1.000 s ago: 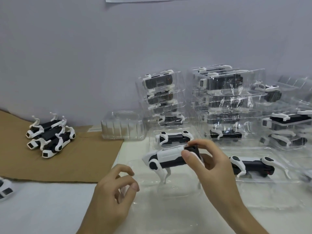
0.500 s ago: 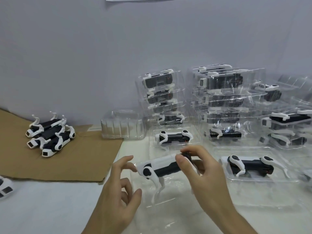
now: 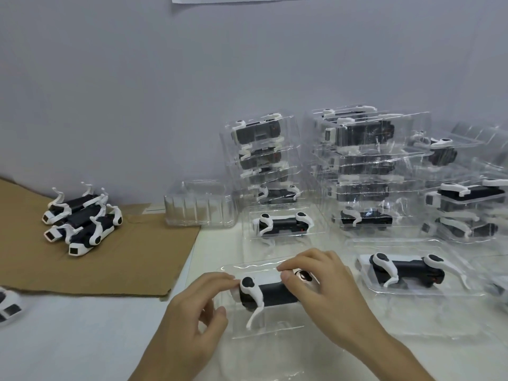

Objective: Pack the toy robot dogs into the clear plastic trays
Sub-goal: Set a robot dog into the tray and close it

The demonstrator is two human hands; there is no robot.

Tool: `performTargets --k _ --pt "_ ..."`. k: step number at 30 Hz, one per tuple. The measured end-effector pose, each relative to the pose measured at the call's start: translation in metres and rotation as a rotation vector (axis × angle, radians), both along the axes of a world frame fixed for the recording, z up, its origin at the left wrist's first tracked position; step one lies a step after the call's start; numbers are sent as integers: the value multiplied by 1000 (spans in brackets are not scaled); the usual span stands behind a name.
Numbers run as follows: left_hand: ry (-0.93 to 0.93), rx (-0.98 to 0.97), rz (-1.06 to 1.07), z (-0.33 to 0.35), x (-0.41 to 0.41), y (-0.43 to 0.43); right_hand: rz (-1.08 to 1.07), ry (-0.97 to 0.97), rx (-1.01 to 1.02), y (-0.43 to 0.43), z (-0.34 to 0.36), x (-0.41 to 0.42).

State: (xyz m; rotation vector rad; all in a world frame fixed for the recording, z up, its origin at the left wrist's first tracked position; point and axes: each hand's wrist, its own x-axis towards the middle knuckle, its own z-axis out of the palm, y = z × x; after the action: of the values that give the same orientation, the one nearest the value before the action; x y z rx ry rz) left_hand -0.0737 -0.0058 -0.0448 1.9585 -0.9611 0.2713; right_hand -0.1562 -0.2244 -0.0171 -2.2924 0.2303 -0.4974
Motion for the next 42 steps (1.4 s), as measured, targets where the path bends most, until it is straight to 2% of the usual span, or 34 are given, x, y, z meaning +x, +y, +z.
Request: performTargets --k 3,7,10,14,21,24,28,29,35,37,40,42 --pt "-11 29 11 0 0 1 9 -13 45 -1 0 1" --pt "-76 62 8 2 -1 0 -90 -56 109 -4 -4 1" --pt "-67 75 3 2 -1 0 -76 28 204 -5 -8 3" --pt "13 127 24 0 -2 0 -67 101 457 -11 -2 6" --pt "-8 135 148 3 0 4 -34 285 461 -17 -3 8" --pt "141 39 256 3 4 7 -34 344 428 -19 -8 9" --pt "702 -31 232 2 10 4 -15 360 425 -18 -10 9" --pt "765 -44 203 2 10 3 -10 350 418 -18 -10 9" --pt "834 -206 136 8 7 5 95 188 466 -11 -6 5" --pt "912 -266 111 19 8 2 151 142 498 -5 -4 4" --pt "928 -253 -100 12 0 22 194 71 513 2 -4 2" --pt "968 -271 -137 12 4 22 169 26 539 3 -6 2"
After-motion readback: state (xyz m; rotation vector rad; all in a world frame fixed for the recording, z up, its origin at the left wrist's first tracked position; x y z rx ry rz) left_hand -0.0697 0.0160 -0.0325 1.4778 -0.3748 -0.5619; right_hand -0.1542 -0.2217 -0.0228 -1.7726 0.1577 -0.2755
